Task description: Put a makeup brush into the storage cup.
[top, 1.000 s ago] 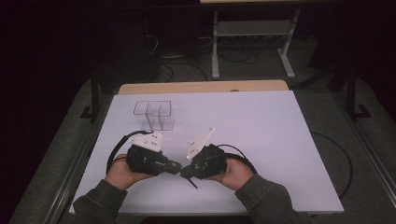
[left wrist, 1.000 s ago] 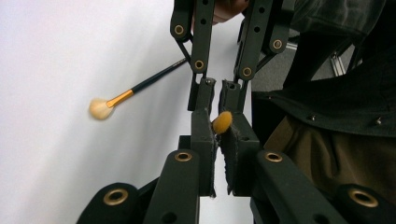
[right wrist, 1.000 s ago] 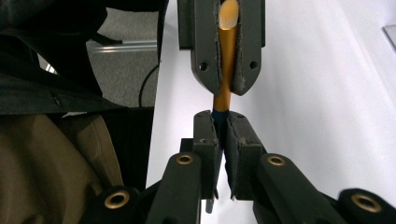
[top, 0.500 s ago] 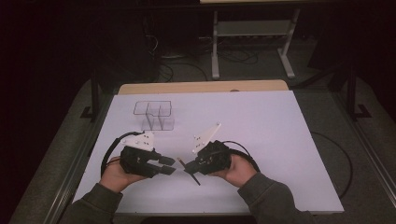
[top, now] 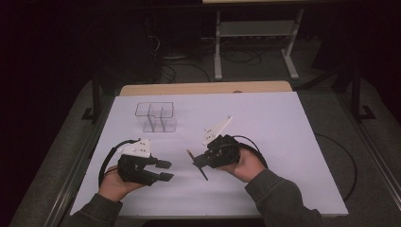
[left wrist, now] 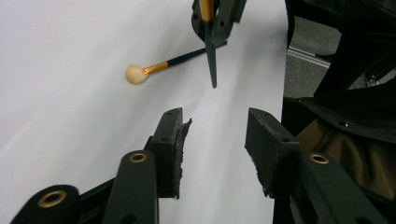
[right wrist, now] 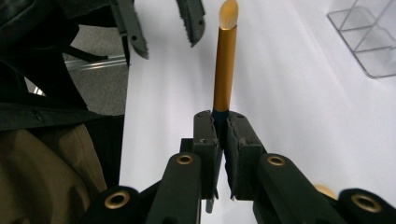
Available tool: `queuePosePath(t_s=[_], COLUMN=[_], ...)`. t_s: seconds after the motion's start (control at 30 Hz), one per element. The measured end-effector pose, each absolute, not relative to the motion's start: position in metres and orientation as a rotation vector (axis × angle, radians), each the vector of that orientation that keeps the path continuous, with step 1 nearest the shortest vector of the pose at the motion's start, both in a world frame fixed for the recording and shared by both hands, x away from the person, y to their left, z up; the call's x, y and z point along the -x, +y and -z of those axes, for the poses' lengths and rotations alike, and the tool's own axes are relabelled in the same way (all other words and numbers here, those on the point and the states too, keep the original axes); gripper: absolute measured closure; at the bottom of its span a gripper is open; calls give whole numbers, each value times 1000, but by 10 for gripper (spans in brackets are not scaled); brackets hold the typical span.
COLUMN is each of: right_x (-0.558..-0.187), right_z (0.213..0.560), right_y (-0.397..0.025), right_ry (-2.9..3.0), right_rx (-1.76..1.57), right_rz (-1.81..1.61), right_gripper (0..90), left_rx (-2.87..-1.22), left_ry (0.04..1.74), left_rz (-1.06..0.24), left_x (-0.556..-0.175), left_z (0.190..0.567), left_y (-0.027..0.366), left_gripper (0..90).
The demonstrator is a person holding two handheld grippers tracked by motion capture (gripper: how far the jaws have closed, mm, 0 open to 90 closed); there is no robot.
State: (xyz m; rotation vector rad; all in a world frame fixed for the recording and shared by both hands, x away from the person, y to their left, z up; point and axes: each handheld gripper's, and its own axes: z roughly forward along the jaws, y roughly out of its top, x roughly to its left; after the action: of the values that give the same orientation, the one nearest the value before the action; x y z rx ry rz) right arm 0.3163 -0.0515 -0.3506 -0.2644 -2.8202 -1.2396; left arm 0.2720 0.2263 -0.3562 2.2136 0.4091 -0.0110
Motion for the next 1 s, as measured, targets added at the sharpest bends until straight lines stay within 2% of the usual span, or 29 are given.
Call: queuePosePath(t_s=[1.0], right_x=[-350], right_z=[325], right_y=[-59], right_ry=[-2841], right_rx=[344], right_rz=[1255], right_gripper=[824], left_rx=[-2206], left_ry=[485], left_rz=[-72], left_x=[-262], left_z=[383], left_y=[239], left_gripper=[421])
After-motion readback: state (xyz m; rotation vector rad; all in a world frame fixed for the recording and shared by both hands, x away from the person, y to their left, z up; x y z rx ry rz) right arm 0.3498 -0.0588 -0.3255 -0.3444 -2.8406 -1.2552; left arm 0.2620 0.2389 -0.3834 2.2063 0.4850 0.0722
